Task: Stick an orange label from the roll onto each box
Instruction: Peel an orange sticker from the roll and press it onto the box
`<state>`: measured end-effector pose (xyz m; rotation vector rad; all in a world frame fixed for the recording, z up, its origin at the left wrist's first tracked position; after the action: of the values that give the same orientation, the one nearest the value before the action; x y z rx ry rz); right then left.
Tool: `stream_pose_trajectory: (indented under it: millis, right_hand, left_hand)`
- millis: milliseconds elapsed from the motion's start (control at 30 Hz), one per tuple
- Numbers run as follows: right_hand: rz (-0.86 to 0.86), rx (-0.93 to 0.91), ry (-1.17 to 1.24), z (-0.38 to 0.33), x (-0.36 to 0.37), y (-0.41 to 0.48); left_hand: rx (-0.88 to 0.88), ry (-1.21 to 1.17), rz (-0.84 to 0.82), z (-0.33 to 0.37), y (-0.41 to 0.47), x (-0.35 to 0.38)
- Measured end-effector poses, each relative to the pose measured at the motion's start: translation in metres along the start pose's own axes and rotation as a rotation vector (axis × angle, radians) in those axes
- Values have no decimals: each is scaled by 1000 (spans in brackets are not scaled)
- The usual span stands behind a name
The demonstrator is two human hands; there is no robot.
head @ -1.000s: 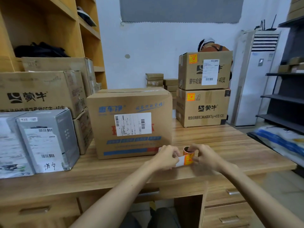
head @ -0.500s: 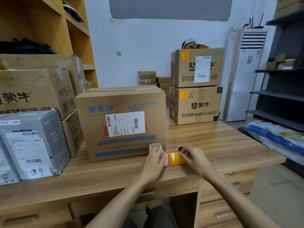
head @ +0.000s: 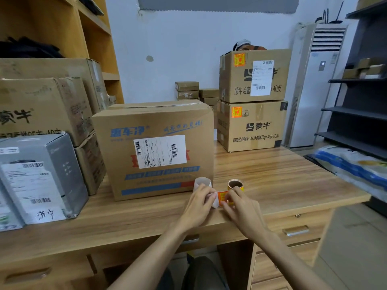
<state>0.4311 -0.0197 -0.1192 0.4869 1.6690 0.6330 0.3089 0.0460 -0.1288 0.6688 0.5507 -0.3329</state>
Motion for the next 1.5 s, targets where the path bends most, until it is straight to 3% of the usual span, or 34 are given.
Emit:
stream_pose_trajectory:
  millis: [433, 1033, 1367, 1500]
  right_hand:
    - [39, 82, 115, 4, -2, 2]
    - [68, 172, 323, 12, -9, -4]
    - [-51, 490, 925, 40, -10, -16]
    - [-39, 569, 1011, 54, -14, -24]
  left_hand:
    - [22, -128, -110, 7, -3, 3]
    - [-6, -161, -61, 6, -4, 0]
    - [-145, -181, -13, -8, -3, -2]
    - [-163, -173, -14, -8, -4, -3]
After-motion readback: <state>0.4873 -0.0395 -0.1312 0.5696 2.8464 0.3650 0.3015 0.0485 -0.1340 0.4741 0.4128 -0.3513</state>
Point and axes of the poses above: each hand's wrist, its own y-axis towards the middle knuckle, its own x-axis out of the palm, z = x × y, the point moved 9 cm from there along y, towards the middle knuckle, and after that the axes turned 4 degrees about -y, right-handed, at the moved point
